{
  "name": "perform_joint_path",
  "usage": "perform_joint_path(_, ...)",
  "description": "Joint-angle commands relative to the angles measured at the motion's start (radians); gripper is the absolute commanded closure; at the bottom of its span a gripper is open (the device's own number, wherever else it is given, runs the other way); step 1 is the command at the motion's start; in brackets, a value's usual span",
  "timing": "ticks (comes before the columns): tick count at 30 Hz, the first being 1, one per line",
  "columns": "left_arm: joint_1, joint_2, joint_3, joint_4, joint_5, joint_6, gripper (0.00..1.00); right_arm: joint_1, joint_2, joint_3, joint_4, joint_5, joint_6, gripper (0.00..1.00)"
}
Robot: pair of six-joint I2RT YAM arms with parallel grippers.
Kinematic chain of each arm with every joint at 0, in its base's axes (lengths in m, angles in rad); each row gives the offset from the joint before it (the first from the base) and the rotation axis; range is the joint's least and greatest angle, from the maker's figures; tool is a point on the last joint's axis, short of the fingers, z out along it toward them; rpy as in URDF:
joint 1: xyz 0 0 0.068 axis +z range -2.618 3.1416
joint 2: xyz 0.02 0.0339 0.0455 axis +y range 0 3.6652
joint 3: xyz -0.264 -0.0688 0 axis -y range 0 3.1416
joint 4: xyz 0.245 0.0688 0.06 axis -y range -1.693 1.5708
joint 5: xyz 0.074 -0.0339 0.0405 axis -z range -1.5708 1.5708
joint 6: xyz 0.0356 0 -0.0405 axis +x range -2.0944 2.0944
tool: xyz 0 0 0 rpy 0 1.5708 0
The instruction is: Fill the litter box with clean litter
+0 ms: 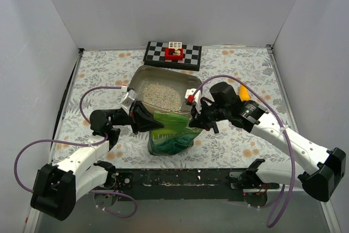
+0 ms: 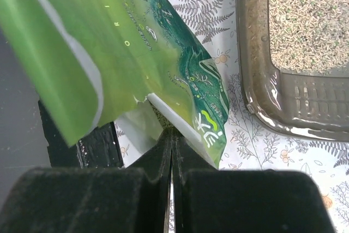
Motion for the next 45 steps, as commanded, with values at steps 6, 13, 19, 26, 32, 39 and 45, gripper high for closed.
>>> perform_joint_path(6,-0.001,-0.099,-0.014,-0.026,-0.093,0.050,1.00,0.005,0.181,0.080,-0.038,-0.144,-0.139,0.99)
perform_joint_path(13,-0.001,-0.162,-0.046,-0.130,-0.094,0.111,1.00,-0.020,0.313,0.206,-0.094,-0.157,-0.227,0.99)
perform_joint_path(19,-0.001,-0.193,-0.069,-0.193,-0.100,0.151,1.00,-0.025,0.388,0.292,-0.190,-0.200,-0.271,0.99)
perform_joint_path(26,-0.003,-0.193,-0.074,-0.228,-0.129,0.190,0.98,-0.017,0.379,0.239,-0.186,-0.160,-0.216,0.83)
perform_joint_path(32,-0.001,-0.196,-0.013,-0.374,-0.158,0.249,0.73,-0.018,0.308,0.154,-0.060,0.015,-0.123,0.54)
perform_joint_path(39,-0.003,-0.184,0.178,-0.700,-0.212,0.421,0.47,-0.018,0.213,0.094,-0.046,0.028,-0.103,0.49)
perform_joint_path(45,-0.017,-0.092,0.337,-0.783,-0.104,0.461,0.40,-0.018,0.158,0.054,-0.011,0.018,-0.083,0.49)
